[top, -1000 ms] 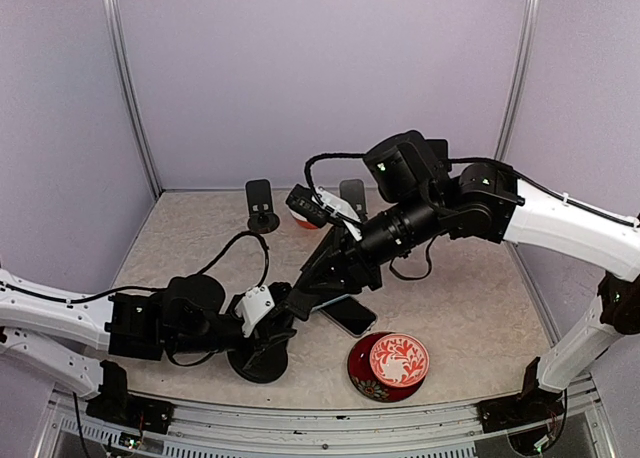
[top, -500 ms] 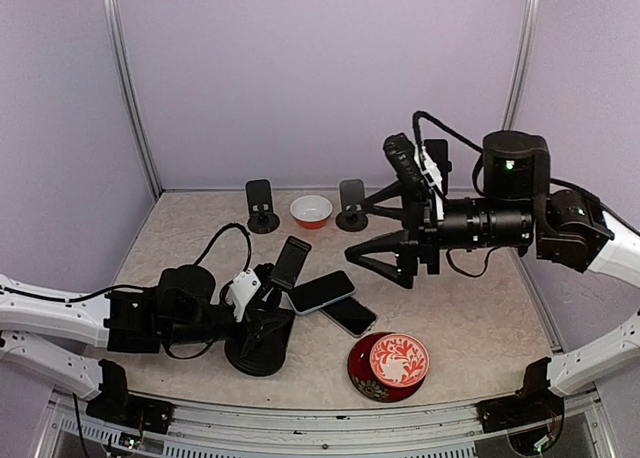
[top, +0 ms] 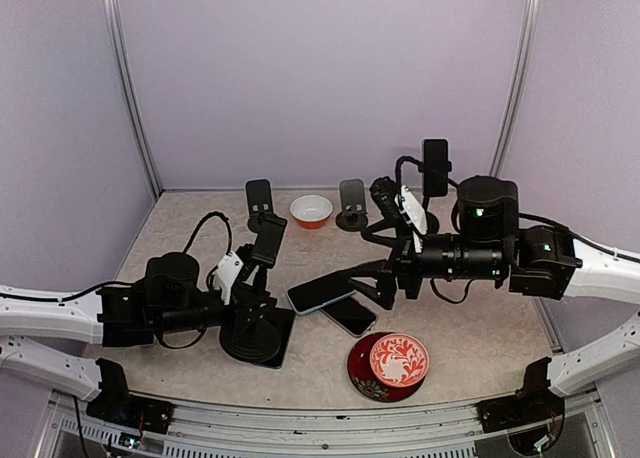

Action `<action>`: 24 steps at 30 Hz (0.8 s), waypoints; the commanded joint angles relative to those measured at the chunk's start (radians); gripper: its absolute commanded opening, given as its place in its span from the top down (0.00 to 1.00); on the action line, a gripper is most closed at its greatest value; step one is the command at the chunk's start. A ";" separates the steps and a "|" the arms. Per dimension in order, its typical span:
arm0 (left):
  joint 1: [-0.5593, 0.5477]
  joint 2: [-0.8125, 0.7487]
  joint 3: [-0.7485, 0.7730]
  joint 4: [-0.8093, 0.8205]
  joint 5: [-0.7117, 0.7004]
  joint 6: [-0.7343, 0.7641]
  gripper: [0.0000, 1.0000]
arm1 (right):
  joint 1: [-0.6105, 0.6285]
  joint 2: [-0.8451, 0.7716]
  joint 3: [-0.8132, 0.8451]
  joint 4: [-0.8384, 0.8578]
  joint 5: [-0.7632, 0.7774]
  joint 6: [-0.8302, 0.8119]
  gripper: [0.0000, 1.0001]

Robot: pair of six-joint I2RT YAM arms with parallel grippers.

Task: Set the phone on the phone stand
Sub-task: Adjust the phone stand at the center of the board.

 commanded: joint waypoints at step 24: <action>-0.073 0.011 0.037 0.068 0.295 0.030 1.00 | 0.002 0.522 0.712 -0.547 -0.167 -0.106 0.36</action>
